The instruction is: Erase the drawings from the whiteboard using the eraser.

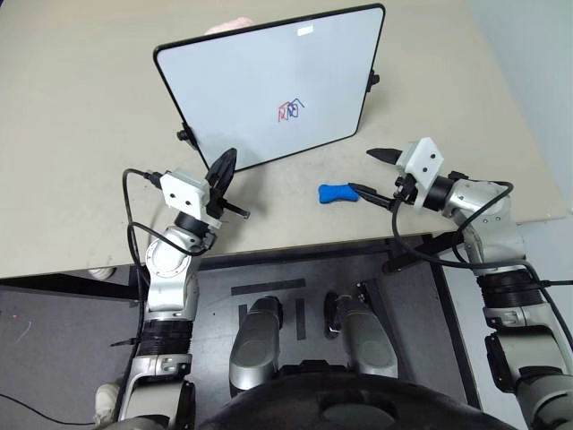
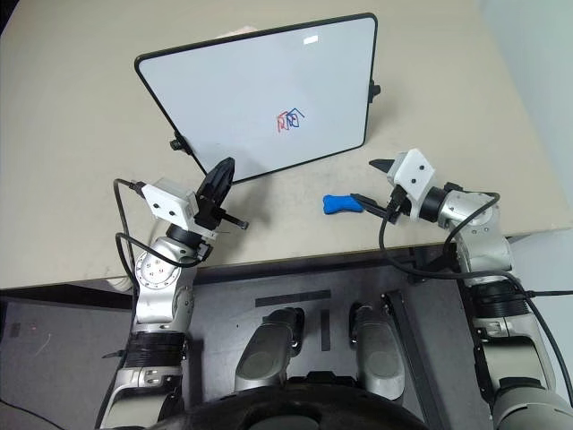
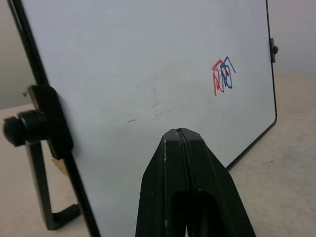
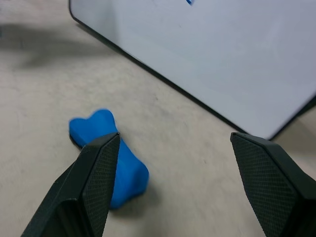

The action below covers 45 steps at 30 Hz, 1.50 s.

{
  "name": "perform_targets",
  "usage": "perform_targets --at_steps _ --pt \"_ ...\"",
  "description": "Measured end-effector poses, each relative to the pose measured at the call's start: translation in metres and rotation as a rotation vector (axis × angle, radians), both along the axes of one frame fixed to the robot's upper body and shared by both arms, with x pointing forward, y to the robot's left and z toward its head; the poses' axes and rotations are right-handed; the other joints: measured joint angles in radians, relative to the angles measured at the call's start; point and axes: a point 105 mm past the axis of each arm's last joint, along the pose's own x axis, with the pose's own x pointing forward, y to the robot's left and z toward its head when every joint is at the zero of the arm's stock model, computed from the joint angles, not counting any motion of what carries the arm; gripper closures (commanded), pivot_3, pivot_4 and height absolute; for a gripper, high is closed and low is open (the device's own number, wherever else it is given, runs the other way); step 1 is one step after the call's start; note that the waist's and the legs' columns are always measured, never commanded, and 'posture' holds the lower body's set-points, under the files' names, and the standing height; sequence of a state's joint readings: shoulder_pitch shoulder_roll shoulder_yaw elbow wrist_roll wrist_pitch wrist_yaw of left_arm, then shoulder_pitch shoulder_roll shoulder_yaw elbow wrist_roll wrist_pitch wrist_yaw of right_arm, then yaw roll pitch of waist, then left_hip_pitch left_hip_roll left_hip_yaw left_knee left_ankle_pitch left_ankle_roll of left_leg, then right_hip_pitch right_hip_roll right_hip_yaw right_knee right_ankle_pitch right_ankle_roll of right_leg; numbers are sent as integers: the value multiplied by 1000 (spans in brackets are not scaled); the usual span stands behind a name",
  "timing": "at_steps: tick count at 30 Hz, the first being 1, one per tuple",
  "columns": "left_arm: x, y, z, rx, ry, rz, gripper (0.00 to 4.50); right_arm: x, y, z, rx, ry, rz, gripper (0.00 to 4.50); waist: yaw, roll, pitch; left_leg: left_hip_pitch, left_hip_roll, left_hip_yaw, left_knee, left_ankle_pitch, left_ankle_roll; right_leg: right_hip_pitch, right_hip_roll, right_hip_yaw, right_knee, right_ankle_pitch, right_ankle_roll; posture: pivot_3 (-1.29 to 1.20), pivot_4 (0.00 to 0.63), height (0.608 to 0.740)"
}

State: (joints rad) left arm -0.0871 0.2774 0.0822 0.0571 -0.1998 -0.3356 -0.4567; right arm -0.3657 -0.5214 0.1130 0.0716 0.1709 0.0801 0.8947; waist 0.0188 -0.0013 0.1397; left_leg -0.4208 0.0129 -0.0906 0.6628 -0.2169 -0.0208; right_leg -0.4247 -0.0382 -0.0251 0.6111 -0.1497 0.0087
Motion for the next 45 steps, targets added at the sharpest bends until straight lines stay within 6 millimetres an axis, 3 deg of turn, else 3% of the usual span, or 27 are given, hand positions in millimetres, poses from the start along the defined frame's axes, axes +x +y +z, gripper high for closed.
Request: perform_targets --at_steps 4,11,19,25,32,40,45 --pt "1 6 2 15 -1 11 4500 -2 5 -3 5 8 14 724 0 0 0 0 0 0 0 0 0 0 0 0 0 2 -3 0 150 740" --pt "10 0 15 20 -36 -27 4500 -4 6 -6 11 9 8 724 2 0 0 0 0 0 0 0 -1 0 0 0 0 3 -4 0 150 740" --pt "13 -7 8 4 -14 -49 4500 -7 2 1 -11 -21 11 724 2 0 0 0 0 0 0 -2 -2 0 0 0 -1 2 -4 0 150 740" --pt "-1 -10 -9 -17 28 -38 4500 -10 1 -1 -25 -10 16 724 0 0 0 0 0 0 0 -3 -1 0 0 0 -1 -2 0 0 150 740" --pt "-21 -1 -13 3 57 -22 4500 -13 7 1 -33 7 58 724 -2 0 0 0 0 0 -1 -3 -2 -1 0 0 -1 -6 6 0 150 740" --pt "-25 -1 -16 -8 84 -27 4500 -34 24 -5 -41 73 154 724 2 0 0 0 0 0 -1 -6 -7 0 0 0 0 -6 6 0 150 740" --pt "-25 -5 -17 -26 87 -36 4500 -37 22 -13 -69 138 165 724 2 0 0 -1 0 0 0 -6 -7 0 0 0 0 -6 6 0 150 740"
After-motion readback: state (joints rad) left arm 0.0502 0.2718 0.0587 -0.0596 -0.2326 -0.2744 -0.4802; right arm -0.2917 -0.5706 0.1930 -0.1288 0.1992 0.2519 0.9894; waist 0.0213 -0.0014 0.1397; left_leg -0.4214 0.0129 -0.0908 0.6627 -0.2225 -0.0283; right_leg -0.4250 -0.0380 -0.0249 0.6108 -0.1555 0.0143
